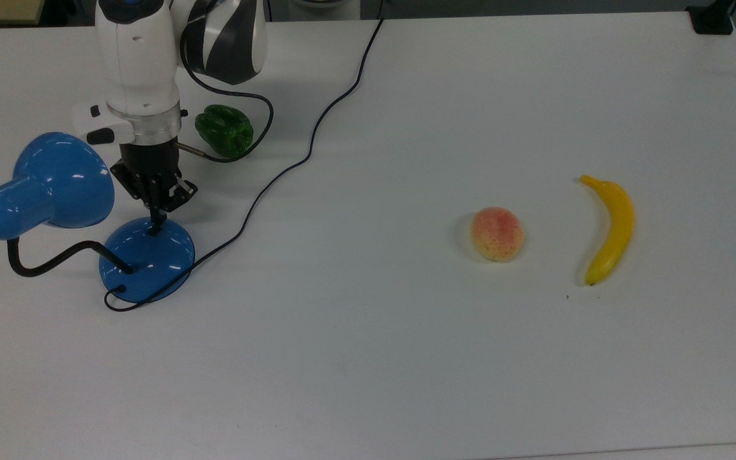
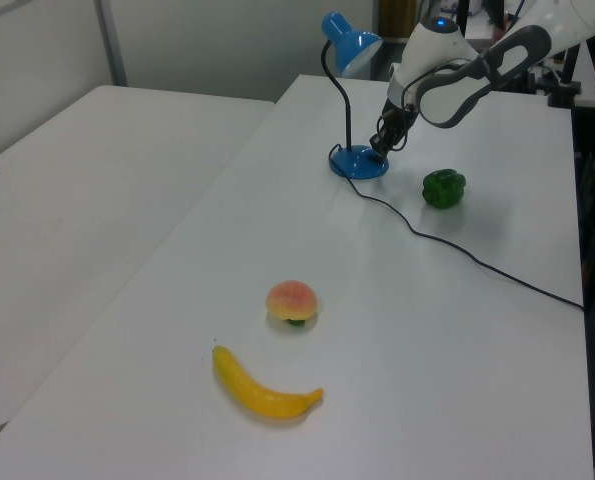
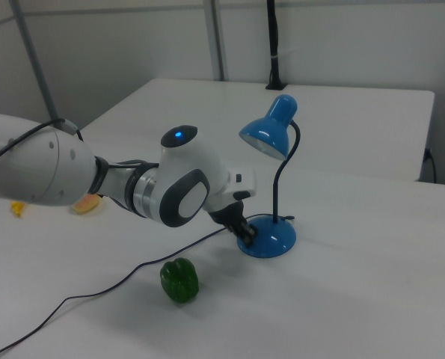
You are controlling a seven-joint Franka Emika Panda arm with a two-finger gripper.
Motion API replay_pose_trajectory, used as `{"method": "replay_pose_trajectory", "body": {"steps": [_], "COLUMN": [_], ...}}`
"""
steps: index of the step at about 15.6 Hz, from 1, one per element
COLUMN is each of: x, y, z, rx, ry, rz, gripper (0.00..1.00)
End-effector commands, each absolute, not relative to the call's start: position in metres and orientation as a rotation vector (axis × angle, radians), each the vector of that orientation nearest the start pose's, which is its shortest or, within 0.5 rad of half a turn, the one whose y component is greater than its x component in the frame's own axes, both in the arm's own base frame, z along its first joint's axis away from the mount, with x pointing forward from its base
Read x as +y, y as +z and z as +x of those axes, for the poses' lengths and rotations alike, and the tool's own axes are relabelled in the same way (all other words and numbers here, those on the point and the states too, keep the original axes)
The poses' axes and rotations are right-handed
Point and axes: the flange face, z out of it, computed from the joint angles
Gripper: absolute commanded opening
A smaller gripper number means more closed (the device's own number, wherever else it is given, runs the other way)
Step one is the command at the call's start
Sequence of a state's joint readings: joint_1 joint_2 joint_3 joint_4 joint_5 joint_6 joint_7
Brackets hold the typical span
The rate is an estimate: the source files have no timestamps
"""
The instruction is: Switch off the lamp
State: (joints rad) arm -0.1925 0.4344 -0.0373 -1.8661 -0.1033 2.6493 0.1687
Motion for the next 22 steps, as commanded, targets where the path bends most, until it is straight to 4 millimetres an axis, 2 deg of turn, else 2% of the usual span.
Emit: {"method": "replay_pose_trajectory", "body": {"steps": [1,3,7,11,15,17,19,22], "x": [-0.139,-0.139,-0.13,-0.088,-0.034,-0.01,0.027,0.064], "y": [0.311,0.316,0.341,0.384,0.435,0.463,0.49,0.531], "z": [0.639,0.637,0.63,0.62,0.617,0.61,0.596,0.569], "rx": [0.548,0.556,0.551,0.428,0.178,0.042,-0.112,-0.287], "ry": [-0.388,-0.344,-0.262,-0.159,-0.064,-0.011,0.009,0.024], "rz": [-3.164,-3.168,-3.179,-3.203,-3.243,-3.254,-3.257,-3.249], "gripper": [0.0,0.0,0.0,0.0,0.0,0.0,0.0,0.0]}}
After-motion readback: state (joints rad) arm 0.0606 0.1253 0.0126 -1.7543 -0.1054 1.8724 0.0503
